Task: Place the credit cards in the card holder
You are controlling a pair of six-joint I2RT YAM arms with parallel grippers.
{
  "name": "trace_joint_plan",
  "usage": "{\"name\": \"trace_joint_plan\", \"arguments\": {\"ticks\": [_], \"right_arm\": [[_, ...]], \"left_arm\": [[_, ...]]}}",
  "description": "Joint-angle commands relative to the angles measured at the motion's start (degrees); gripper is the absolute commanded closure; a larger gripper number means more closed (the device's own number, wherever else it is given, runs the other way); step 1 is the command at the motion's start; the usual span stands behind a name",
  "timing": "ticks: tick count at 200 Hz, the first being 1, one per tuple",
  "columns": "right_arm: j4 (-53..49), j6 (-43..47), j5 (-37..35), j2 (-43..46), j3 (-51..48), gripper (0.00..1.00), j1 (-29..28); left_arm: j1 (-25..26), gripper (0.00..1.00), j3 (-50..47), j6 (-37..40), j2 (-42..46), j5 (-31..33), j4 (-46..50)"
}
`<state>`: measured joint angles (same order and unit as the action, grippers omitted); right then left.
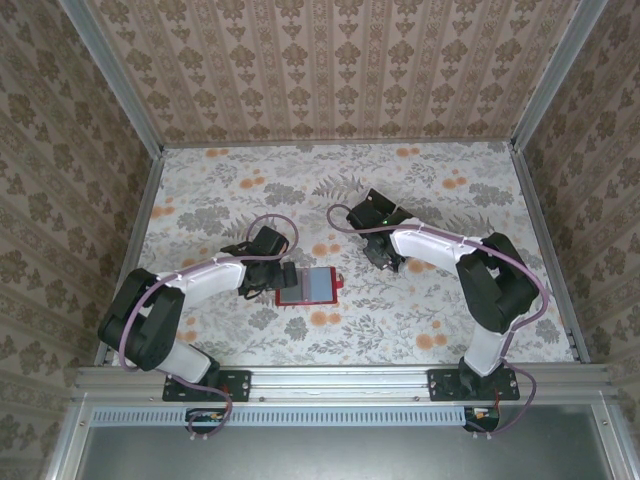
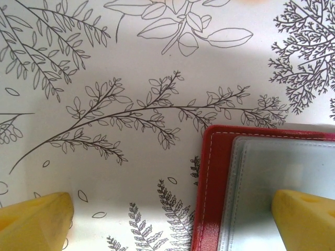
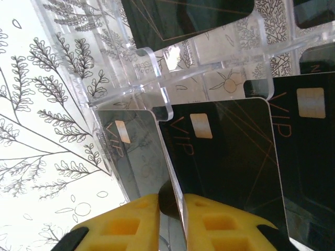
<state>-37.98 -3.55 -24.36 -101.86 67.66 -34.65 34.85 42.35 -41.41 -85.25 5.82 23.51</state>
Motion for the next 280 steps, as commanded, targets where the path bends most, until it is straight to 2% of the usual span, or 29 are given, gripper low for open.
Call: {"name": "trace_joint_plan", "arguments": {"ticks": [1,61,134,218,257,280], "right_arm": [[-1.75,-0.58,2.08,1.51,-0.25,0.83,-0.14],[-2.31,-0.03,2.71,1.23,0.15,0.88,-0.08],[-4.69,2.58,4.89,-0.18,3.09,1.0,0.02],[-6.22,2.34,6.42,2.68,5.77,1.0,0.2],[-6.65,0.17,8.49,7.64,6.96,1.0,0.19],[-5.91,-2.53,12.1,11.56,7.4,1.0,0.1]], "left_arm": [[0.22,0.0,-0.68,-0.8,-0.52,-0.3,0.06],[0.22,0.0,-0.68,-0.78,-0.46,-0.49,0.05],[0.22,0.0,-0.46,-0.8,0.41,-1.24,0.53],[-0.04,0.0,1.15,0.21,1.4,-0.94,2.12],[-1.09,0.0,1.93,1.73,3.61,0.04,3.8],[-1.36,0.0,2.36,3.14,4.72,0.55,4.85]]}}
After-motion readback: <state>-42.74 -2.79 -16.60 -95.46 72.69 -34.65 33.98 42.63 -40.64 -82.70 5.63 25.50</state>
